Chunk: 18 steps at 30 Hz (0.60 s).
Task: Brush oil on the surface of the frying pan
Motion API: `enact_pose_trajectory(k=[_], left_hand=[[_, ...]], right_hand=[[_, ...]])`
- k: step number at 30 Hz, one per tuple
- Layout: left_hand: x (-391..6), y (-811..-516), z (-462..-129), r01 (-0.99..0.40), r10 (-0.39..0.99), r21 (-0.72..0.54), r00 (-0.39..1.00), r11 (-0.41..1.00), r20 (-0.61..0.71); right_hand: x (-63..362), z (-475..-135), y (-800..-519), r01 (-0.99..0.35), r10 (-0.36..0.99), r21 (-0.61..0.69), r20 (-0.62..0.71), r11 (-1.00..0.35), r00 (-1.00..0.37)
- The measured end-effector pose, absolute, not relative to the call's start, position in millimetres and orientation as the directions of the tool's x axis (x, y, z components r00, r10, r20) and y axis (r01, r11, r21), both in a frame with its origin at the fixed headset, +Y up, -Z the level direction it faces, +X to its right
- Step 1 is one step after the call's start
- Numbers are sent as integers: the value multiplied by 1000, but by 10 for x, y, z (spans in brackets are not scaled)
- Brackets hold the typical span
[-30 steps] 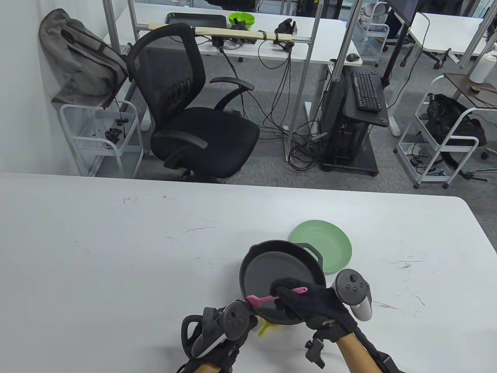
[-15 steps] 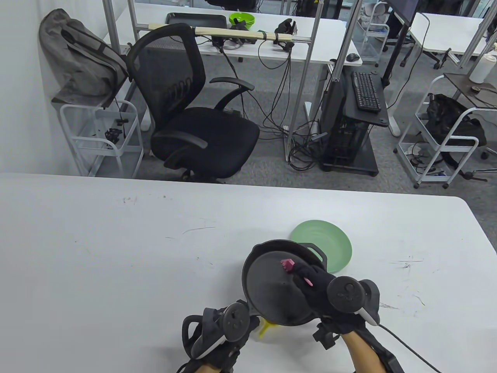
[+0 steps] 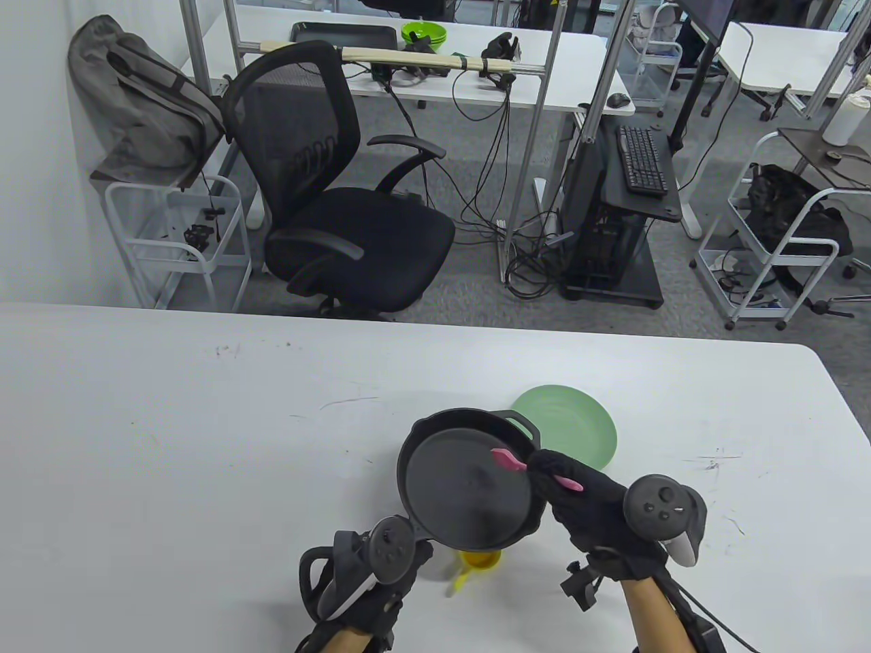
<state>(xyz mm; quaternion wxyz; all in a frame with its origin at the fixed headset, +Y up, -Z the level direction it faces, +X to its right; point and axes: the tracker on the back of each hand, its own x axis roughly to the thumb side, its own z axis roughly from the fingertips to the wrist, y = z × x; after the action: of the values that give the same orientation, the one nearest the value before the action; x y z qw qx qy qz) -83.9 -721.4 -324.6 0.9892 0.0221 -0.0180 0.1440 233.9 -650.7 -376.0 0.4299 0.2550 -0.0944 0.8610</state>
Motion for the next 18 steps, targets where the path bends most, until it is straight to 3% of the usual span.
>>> enact_pose_trajectory(k=[3, 6, 9, 13, 18], left_hand=[[-922, -7216, -3264, -282, 282, 51, 959, 958, 3], [-1010, -7242, -3289, -294, 296, 48, 955, 955, -35], [-1080, -7271, -3311, -297, 299, 42, 952, 954, -66], [-1115, -7283, -3319, -306, 308, 37, 948, 951, -78], [-1101, -7291, -3324, -304, 306, 37, 950, 952, -65]], right_hand=[[2337, -3710, -6429, -819, 732, 150, 556, -554, -393], [2259, -3671, -6368, -733, 719, 316, 613, -602, -327], [2118, -3637, -6395, -603, 689, 389, 599, -696, -409], [1921, -3663, -6549, -461, 577, 359, 616, -812, -537], [1782, -3706, -6735, -378, 522, 361, 607, -853, -599]])
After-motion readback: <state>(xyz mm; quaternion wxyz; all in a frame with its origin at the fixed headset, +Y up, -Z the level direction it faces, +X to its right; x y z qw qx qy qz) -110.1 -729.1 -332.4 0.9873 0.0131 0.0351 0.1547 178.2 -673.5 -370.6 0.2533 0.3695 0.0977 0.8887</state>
